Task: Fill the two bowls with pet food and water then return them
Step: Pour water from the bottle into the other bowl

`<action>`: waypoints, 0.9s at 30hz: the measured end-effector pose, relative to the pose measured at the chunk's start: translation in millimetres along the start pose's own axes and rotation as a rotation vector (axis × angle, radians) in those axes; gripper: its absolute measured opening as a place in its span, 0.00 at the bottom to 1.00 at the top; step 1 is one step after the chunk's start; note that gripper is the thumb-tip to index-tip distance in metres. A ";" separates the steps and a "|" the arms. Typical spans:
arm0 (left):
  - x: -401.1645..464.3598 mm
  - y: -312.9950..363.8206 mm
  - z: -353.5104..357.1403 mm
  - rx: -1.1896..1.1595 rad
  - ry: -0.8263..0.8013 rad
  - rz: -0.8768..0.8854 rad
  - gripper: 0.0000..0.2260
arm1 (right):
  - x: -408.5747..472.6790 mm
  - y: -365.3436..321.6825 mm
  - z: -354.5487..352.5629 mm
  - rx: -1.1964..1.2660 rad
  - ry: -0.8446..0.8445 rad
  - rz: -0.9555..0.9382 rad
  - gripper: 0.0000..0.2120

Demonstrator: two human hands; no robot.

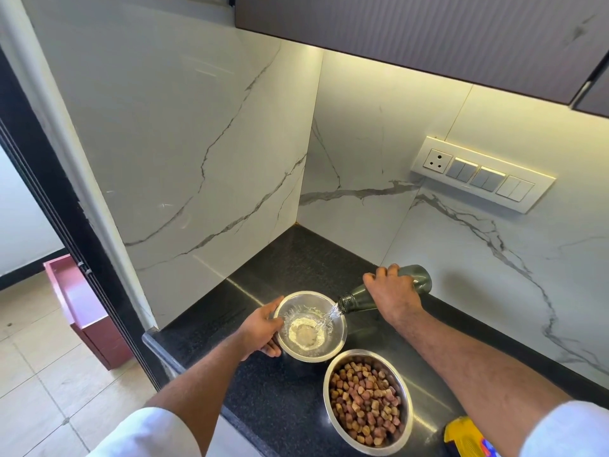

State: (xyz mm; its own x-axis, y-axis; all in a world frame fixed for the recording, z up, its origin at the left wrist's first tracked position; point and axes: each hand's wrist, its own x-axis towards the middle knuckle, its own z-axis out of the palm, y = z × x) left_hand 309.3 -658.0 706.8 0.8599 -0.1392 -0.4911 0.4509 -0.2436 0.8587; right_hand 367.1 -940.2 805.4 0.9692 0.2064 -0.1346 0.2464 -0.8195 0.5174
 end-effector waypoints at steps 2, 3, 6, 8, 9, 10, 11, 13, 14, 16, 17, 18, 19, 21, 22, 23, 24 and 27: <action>0.0 -0.2 -0.5 0.003 -0.003 0.005 0.28 | 0.7 -0.7 1.2 0.001 -0.002 0.001 0.37; 0.0 -0.4 -0.7 0.005 -0.006 0.008 0.28 | 0.8 -0.9 1.8 0.003 -0.003 0.002 0.37; 0.8 -0.6 -1.1 0.005 -0.012 0.012 0.28 | 0.9 -0.8 2.7 -0.004 -0.003 0.003 0.37; 1.5 -0.8 -1.4 0.009 -0.014 0.013 0.28 | 1.0 -0.6 2.3 -0.007 -0.006 0.002 0.38; 1.7 -1.1 -1.8 0.011 -0.017 0.011 0.28 | 1.0 -0.6 1.8 -0.009 -0.010 0.003 0.38; 1.8 -1.5 -2.1 0.012 -0.021 0.009 0.28 | 1.0 -0.7 1.1 -0.012 -0.012 0.005 0.38; 2.0 -1.9 -2.5 0.012 -0.025 0.007 0.28 | 1.0 -0.8 0.4 -0.016 -0.012 0.007 0.38; 3.0 -2.9 -3.4 0.013 -0.030 0.008 0.28 | 0.7 -1.2 -0.8 -0.025 -0.010 0.007 0.38; 3.7 -3.3 -4.0 0.016 -0.032 0.009 0.28 | 0.6 -1.4 -1.3 -0.028 -0.009 0.008 0.38; 5.3 -3.7 -5.4 0.025 -0.043 0.014 0.28 | 0.3 -1.7 -2.2 -0.041 -0.006 0.010 0.38; 6.1 -3.9 -6.0 0.030 -0.049 0.016 0.28 | 0.4 -2.1 -2.7 -0.050 -0.006 0.010 0.38; 6.7 -4.3 -6.1 0.032 -0.054 0.017 0.29 | 0.5 -2.3 -3.1 -0.056 -0.007 0.010 0.38; 7.1 -4.8 -6.2 0.031 -0.055 0.017 0.29 | 0.6 -2.8 -3.6 -0.056 -0.007 0.010 0.38; 8.2 -5.9 -6.2 0.021 -0.055 0.017 0.29 | 0.9 -3.5 -4.4 -0.054 -0.005 0.008 0.38; 8.7 -6.5 -6.2 0.017 -0.056 0.017 0.29 | 1.0 -3.9 -4.7 -0.056 -0.004 0.005 0.37; 9.2 -6.9 -6.4 0.013 -0.059 0.015 0.29 | 1.0 -4.2 -4.7 -0.058 -0.003 0.004 0.37; 9.6 -7.0 -6.6 0.009 -0.060 0.012 0.29 | 1.0 -4.5 -5.0 -0.058 -0.004 0.004 0.37; 10.7 -7.5 -6.9 0.002 -0.061 0.008 0.30 | 0.5 -4.5 -6.5 -0.065 -0.008 0.004 0.37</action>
State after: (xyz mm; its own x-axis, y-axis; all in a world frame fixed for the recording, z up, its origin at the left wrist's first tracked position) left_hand 316.8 -651.1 696.1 0.8475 -0.1995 -0.4920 0.4433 -0.2440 0.8625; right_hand 366.5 -932.9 808.5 0.9703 0.1985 -0.1386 0.2420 -0.7840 0.5717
